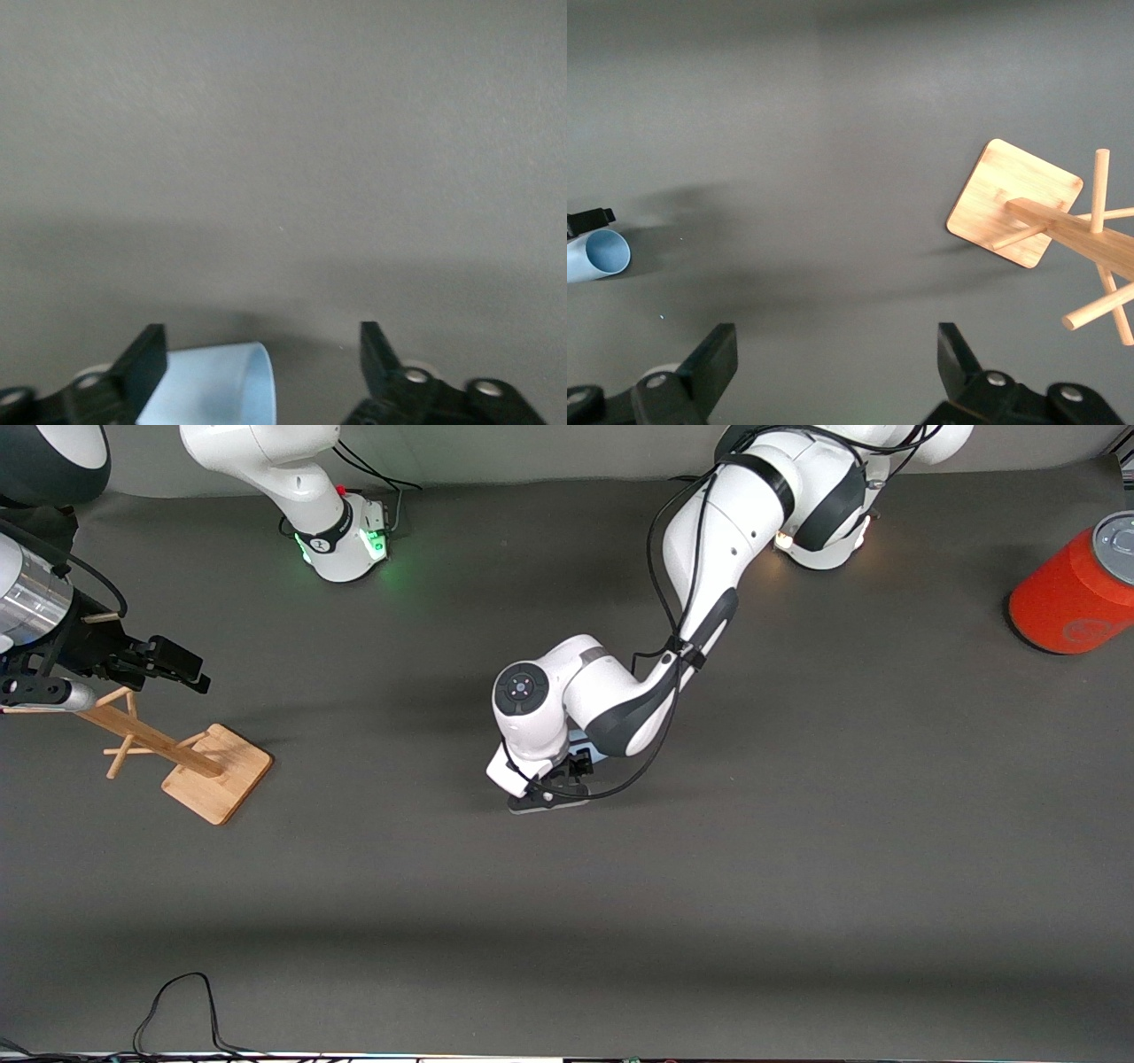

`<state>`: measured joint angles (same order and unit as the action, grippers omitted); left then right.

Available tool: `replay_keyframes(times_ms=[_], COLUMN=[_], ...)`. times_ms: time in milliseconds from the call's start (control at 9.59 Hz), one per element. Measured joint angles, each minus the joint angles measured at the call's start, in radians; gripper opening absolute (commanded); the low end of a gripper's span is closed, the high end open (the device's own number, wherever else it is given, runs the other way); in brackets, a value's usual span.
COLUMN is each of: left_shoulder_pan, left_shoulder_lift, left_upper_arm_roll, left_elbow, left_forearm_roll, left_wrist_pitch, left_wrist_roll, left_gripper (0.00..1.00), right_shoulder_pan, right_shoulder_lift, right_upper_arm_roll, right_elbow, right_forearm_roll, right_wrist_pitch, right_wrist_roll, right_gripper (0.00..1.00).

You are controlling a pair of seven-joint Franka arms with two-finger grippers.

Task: Rotate and upright cup with both arms
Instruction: 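Lower the left gripper into the cup mouth and grasp the rim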

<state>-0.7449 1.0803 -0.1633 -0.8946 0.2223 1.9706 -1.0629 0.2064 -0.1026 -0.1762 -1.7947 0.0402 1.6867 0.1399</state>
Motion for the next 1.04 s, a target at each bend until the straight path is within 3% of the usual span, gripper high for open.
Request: replay_keyframes(times_ms=[313,417,521,730,834,939,1043], left_shoulder_pan=[-0.037,-0.042,-0.044,-0.042,-0.041,-0.041,-0.042], left_shoulder_lift=[0.028,0.029,0.029,0.029,0.029,0.029,0.029], left_upper_arm_roll=[0.0,0.0,0.0,0.002,0.002,0.0,-0.002], left_elbow=[-0.002,-0.002,-0.001,0.0,0.001,0.001,0.001], left_forearm_roll=[0.045,0.045,0.046,0.047,0.047,0.047,0.047], left_wrist_pitch=[-0.048,-0.099,-0.144,-0.198,-0.208,-0.211,-0.217], left_wrist_roll=[0.114,0.202,0.295,0.443,0.477,0.496,0.526], left_gripper=[0.97,0.88,0.71,0.71,0.66,0.53,0.29], right_shoulder_pan=[0.005,0.008,0.009,0.01,0.01,0.01,0.01], right_shoulder_lift=[-0.003,-0.006,-0.009,-0.015,-0.017,-0.019,-0.02], right_upper_arm_roll=[0.001,0.001,0.001,0.001,0.001,0.001,0.001], right_elbow=[0.001,0.001,0.001,0.001,0.001,0.001,0.001], right_forearm_roll=[0.0,0.0,0.0,0.0,0.0,0.0,0.0], right_wrist_pitch=[-0.001,-0.002,-0.007,-0.022,-0.025,-0.027,-0.028], right_wrist_roll=[0.0,0.001,0.001,0.001,0.001,0.001,0.001], right_gripper=[1.0,1.0,1.0,1.0,1.0,1.0,1.0])
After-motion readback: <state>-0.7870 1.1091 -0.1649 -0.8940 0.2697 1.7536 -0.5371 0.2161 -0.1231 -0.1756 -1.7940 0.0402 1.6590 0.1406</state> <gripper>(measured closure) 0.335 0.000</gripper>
